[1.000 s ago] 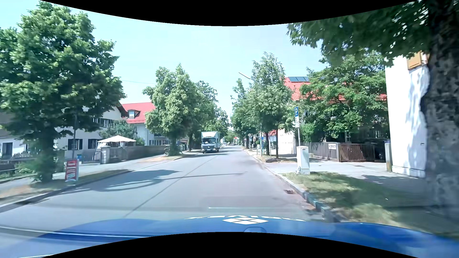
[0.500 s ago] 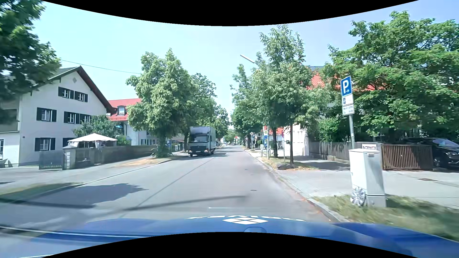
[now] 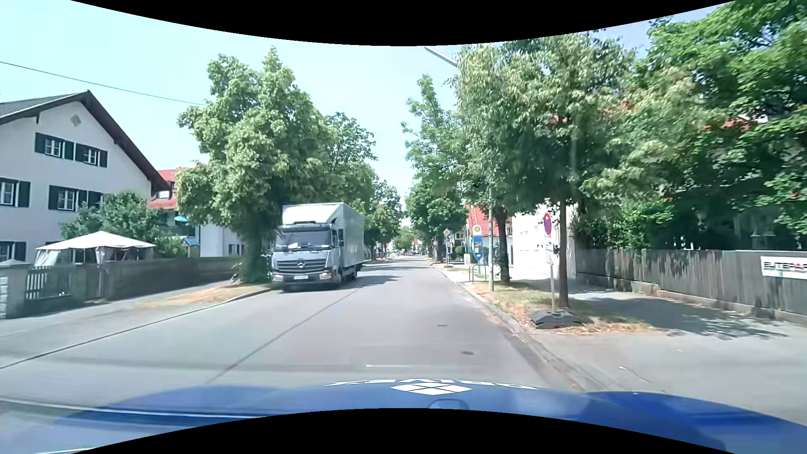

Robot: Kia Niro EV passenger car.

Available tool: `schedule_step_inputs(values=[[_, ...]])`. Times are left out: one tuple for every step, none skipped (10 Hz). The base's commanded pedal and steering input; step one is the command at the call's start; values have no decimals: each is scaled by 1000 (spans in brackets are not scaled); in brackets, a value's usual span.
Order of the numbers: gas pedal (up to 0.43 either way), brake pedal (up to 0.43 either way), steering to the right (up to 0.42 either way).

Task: Follow the waypoints while adhering to traffic rules and regulations

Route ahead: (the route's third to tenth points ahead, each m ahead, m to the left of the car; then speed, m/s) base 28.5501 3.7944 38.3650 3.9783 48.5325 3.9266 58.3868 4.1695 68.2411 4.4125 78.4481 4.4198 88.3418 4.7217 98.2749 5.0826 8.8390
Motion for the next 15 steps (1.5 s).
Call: schedule_step_inputs(values=[[28, 0, -5], [28, 0, -8], [28, 0, -11], [28, 0, -11], [28, 0, -11], [28, 0, -10], [28, 0, -9], [28, 0, -9], [28, 0, -7], [28, 0, -7], [28, 0, -7], [28, 0, -6], [28, 0, -5], [28, 0, -5], [20, 0, -5]])
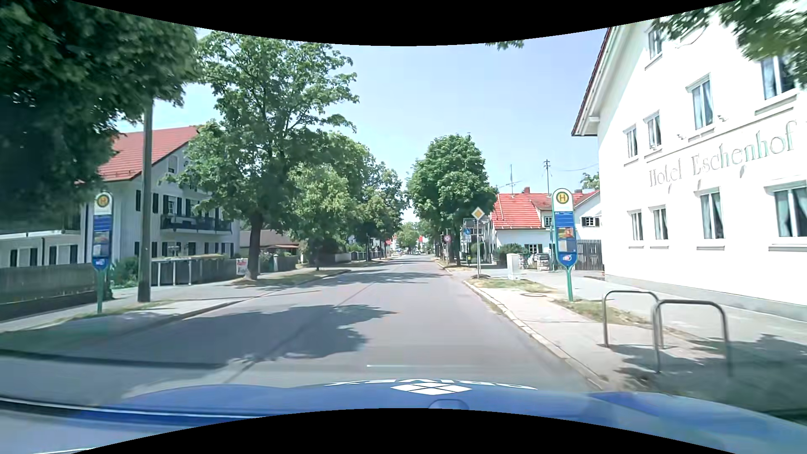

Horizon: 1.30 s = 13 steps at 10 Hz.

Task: Follow the waypoints while adhering to traffic rules and regulations

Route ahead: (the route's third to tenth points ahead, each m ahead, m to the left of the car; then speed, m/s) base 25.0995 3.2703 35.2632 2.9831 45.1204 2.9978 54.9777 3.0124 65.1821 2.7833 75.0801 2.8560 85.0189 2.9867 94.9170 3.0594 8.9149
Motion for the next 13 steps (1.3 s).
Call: schedule_step_inputs(values=[[20, 0, -3], [20, 0, -2], [20, 0, -2], [20, 0, -2], [20, 0, -2], [20, 0, -2], [20, 0, -2], [20, 0, -3], [20, 0, -4], [8, 0, -4], [8, 0, -4], [8, 0, -5], [8, 0, -10]])
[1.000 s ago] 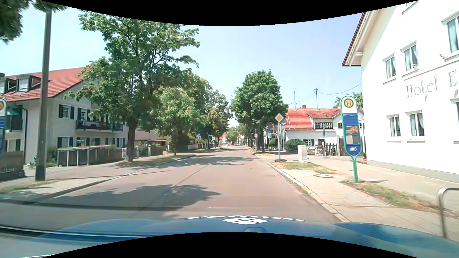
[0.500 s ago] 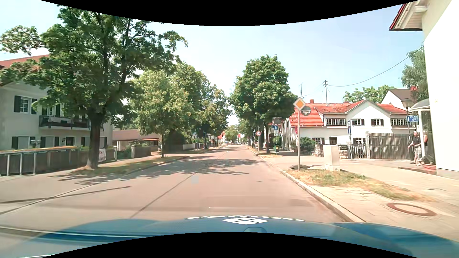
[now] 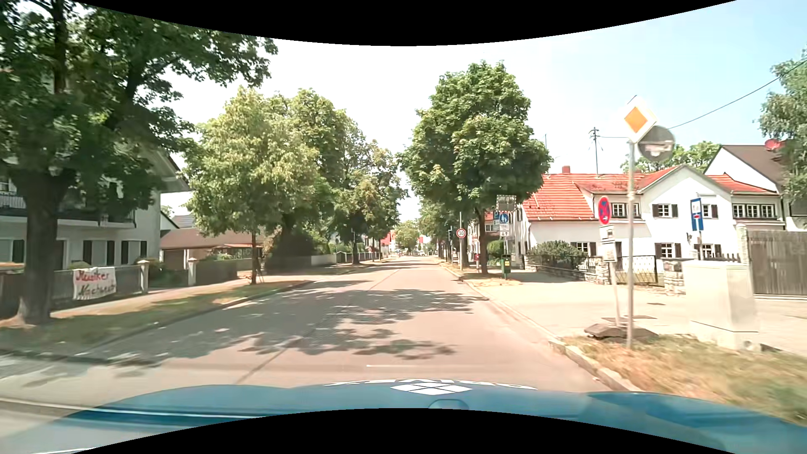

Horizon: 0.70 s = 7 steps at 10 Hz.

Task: Follow the waypoints while adhering to traffic rules and regulations

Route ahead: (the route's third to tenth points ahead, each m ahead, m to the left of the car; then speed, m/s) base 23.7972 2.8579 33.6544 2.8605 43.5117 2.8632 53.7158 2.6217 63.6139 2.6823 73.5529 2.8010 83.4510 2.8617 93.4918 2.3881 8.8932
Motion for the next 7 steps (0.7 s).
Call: schedule_step_inputs(values=[[8, 0, -12], [8, 0, -12], [8, 0, -12], [8, 0, -10], [8, 0, -5], [8, 0, 0], [8, 0, 5]])
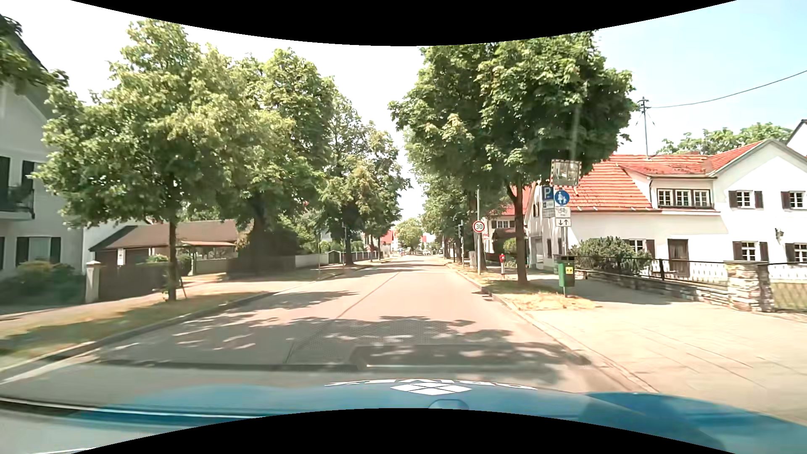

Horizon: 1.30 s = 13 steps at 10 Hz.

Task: Follow the waypoints while adhering to traffic rules and regulations

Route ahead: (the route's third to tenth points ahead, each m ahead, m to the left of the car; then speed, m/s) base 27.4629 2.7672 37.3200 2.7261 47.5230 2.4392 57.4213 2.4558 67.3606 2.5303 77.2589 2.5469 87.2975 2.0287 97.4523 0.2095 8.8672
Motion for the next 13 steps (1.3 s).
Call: schedule_step_inputs(values=[[8, 0, 8], [8, 0, 8], [8, 0, 8], [8, 0, 8], [8, 0, 7], [8, 0, 8], [8, 0, 7], [8, 0, 7], [8, 0, 7], [8, 0, 6], [8, 0, 5], [8, 0, 3], [8, 0, 1]])
